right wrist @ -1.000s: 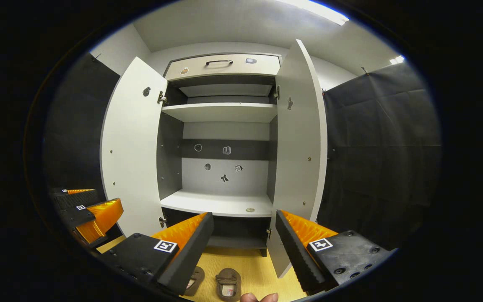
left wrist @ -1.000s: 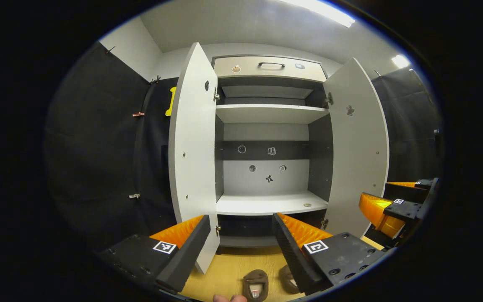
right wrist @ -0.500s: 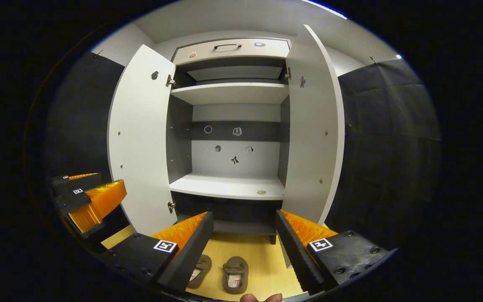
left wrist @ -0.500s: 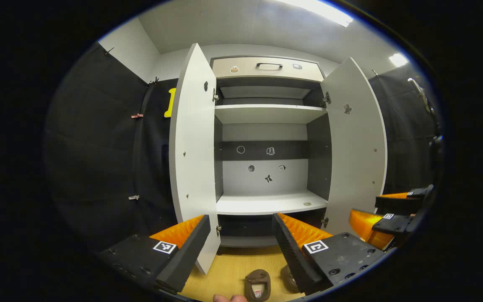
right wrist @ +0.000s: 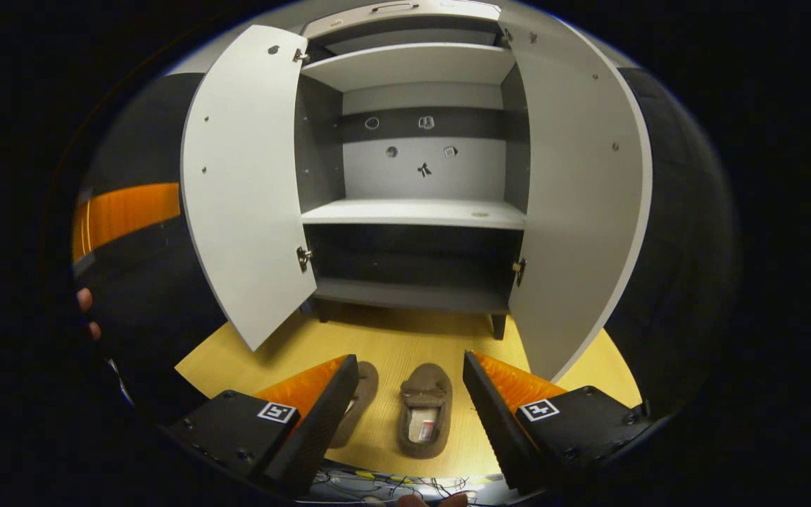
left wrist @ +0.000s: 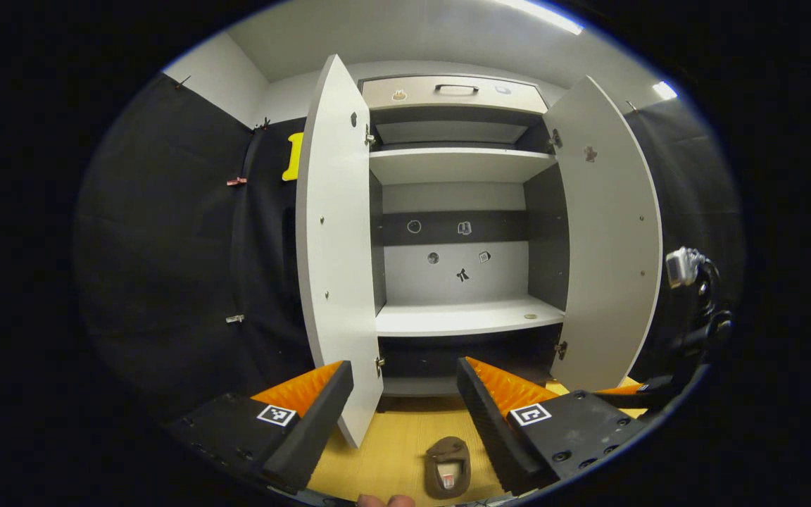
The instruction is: Grab one shoe with the right hand and put it into the shoe cabinet, grab the other shoe with the left hand and put it into the shoe cabinet; then close the right door with the right hand and the left door with the left hand.
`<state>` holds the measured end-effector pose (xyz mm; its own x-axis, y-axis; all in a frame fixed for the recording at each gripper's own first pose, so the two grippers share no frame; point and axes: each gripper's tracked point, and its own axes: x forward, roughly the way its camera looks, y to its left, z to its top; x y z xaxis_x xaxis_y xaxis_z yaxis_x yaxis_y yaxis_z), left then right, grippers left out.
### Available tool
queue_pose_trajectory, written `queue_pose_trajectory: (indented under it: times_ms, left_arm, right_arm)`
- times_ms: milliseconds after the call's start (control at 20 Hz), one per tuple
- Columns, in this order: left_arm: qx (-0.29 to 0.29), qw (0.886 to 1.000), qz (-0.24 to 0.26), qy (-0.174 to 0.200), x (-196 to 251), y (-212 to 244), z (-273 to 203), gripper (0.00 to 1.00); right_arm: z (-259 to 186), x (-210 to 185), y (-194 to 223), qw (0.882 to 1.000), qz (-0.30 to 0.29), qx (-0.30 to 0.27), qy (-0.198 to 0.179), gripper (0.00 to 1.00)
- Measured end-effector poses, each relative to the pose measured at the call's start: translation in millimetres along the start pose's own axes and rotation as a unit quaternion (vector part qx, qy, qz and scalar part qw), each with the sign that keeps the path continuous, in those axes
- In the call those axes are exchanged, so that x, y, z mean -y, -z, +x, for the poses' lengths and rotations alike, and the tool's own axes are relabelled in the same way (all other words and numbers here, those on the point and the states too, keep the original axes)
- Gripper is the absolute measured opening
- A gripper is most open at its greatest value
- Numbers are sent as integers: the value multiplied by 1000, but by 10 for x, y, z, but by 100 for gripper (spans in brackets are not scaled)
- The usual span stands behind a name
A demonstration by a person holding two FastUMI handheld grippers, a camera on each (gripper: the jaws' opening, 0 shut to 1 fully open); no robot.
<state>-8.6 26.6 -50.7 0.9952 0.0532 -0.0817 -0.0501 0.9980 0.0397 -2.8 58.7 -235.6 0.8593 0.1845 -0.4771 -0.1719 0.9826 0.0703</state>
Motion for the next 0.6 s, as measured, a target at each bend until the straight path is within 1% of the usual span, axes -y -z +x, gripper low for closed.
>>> queue_pose_trajectory:
  times_ms: [200,350,600]
  left_arm:
    - [-17,1000,9,-8,-65,238,28,95]
    - [-32,999,3,-13,-117,423,5,95]
    - [-52,998,4,-21,-234,657,31,95]
  right_arm:
    - [318,-13,603,998,5,-62,-8,99]
    - [558,-14,941,995,18,-99,-12,99]
    - [970,4,1428,989,36,-147,-4,100]
